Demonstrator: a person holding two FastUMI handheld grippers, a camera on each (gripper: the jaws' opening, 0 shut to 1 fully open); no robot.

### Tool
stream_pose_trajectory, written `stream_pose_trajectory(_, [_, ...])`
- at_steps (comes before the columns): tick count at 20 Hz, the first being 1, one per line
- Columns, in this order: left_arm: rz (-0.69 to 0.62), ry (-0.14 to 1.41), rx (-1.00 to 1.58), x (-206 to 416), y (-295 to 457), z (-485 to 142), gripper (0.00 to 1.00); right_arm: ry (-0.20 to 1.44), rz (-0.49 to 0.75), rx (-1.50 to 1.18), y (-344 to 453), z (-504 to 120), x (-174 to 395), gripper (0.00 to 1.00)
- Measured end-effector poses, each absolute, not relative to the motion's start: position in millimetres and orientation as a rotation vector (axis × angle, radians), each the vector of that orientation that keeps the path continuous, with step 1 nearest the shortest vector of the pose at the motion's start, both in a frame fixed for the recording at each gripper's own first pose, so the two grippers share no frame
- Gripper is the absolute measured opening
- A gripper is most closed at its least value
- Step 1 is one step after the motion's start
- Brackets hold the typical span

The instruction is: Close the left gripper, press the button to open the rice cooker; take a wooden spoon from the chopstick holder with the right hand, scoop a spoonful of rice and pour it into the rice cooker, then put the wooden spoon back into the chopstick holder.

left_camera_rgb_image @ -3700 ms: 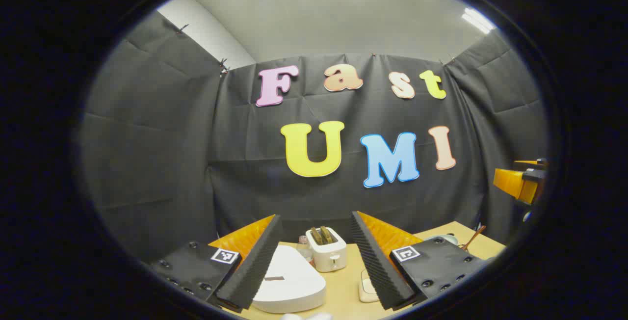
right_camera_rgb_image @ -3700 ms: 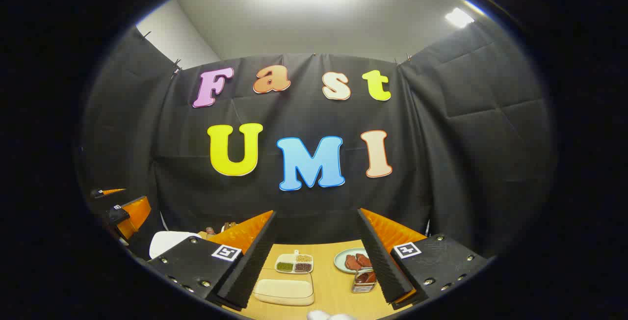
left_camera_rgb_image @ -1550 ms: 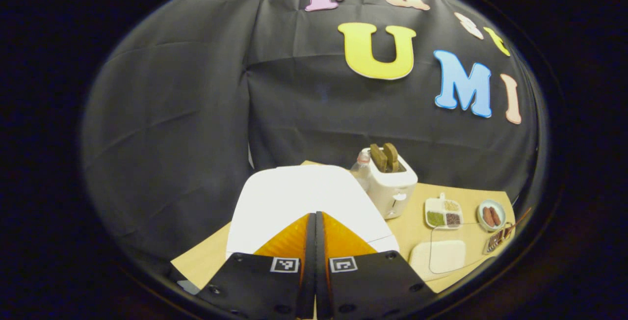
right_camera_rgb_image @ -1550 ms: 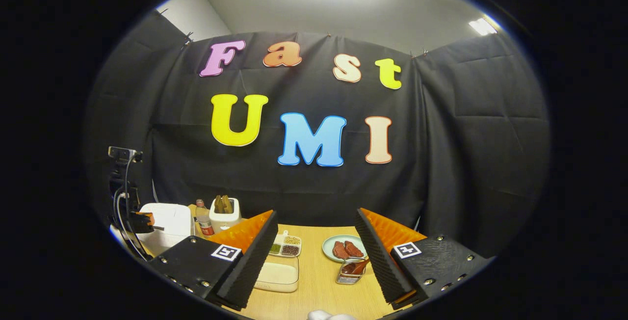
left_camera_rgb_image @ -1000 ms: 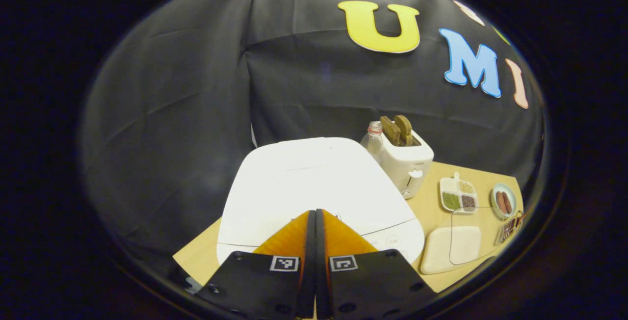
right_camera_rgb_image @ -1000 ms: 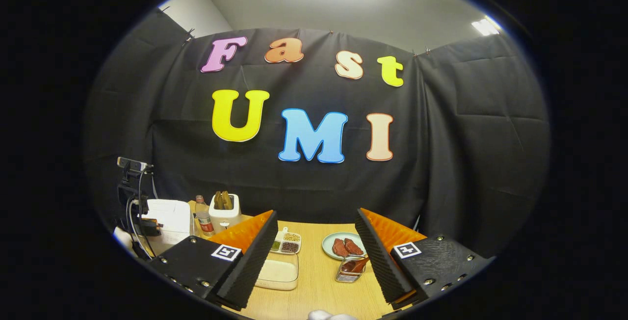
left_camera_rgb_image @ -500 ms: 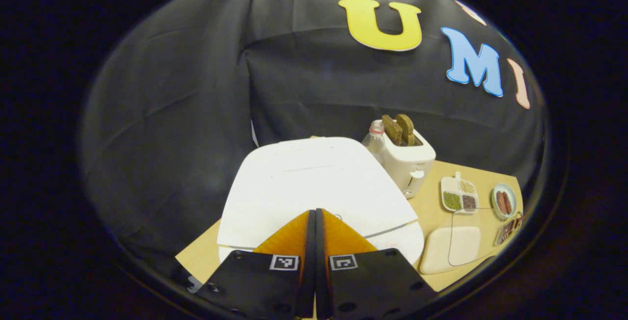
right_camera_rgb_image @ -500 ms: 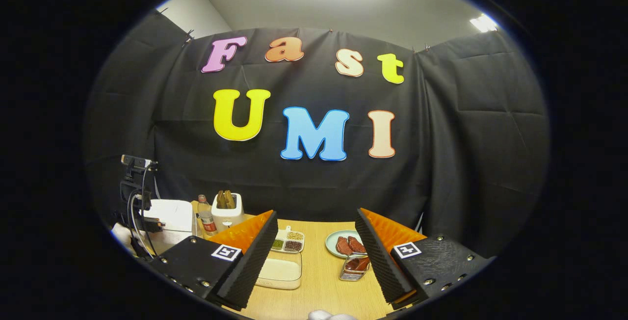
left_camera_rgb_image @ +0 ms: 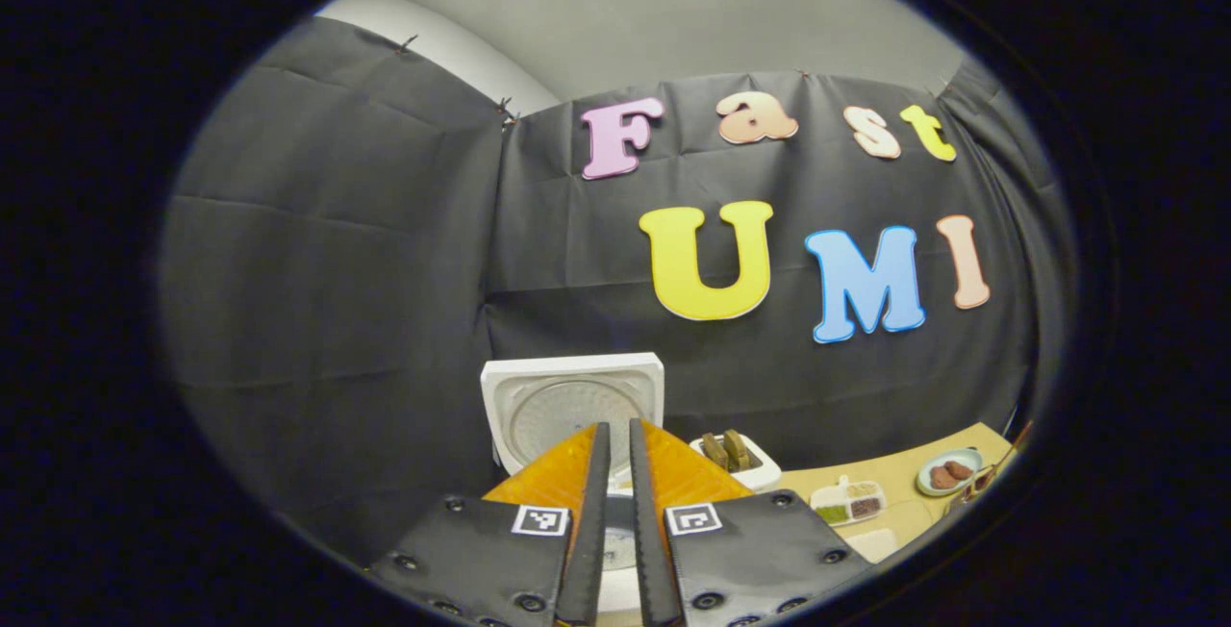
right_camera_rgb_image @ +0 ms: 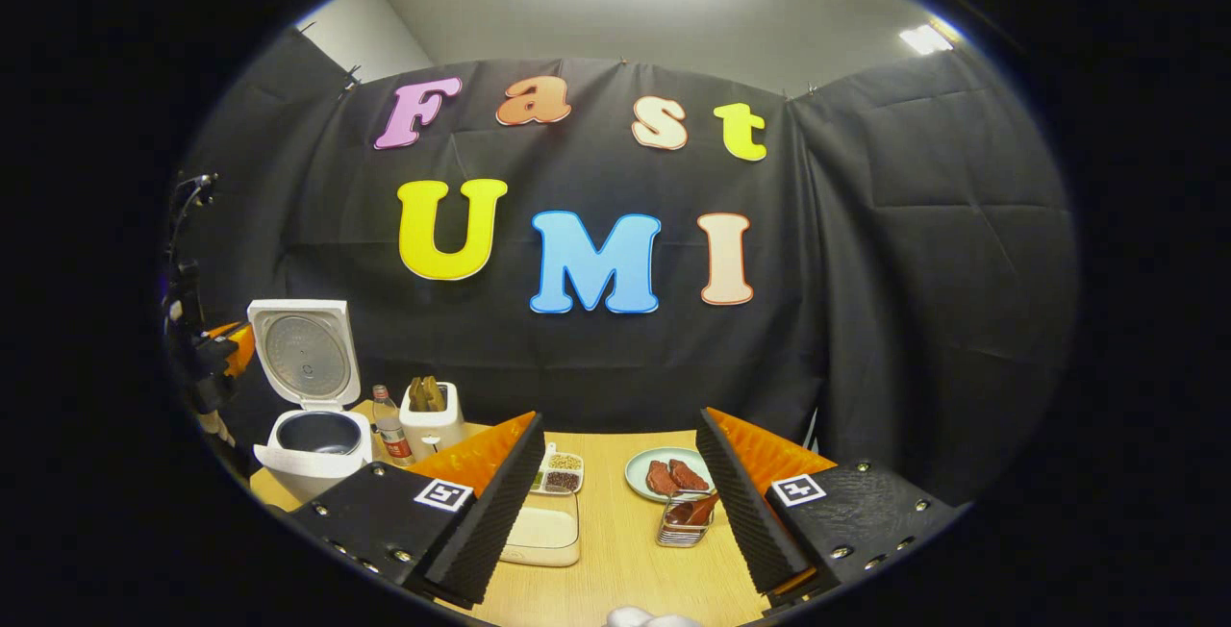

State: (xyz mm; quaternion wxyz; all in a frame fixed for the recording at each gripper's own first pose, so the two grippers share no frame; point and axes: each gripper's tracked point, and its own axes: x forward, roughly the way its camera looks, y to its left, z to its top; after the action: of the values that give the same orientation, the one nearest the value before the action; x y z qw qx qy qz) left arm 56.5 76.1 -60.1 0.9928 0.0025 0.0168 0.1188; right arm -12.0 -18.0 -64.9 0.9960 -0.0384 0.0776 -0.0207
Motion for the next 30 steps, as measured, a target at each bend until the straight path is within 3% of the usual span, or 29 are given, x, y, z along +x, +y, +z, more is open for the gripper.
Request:
stream_pose_trajectory(2, [0.182,0.058,-0.028,44.1,62.2,-59.9,0.47,0.166,-0.051,-0.069,-22.0,-70.1,-12.2,0.97])
stream_pose_trajectory(5, [0.175,0.027,-0.03,22.3,62.5,-46.7,0.99,0.174,-0.063,-0.052,-25.4,-76.1,-13.6,0.97])
stream_pose_trajectory(18, [0.06,0.024,-0.054,-11.0,13.9,-35.9,0.96,0.216,-0.149,0.005,-71.8,-158.4,-11.1,0.97])
stream_pose_trajectory(30, [0.182,0.108,-0.018,-12.9,8.6,-50.5,0.97,0.347,-0.264,0.099,-184.4,-296.2,121.3,0.97])
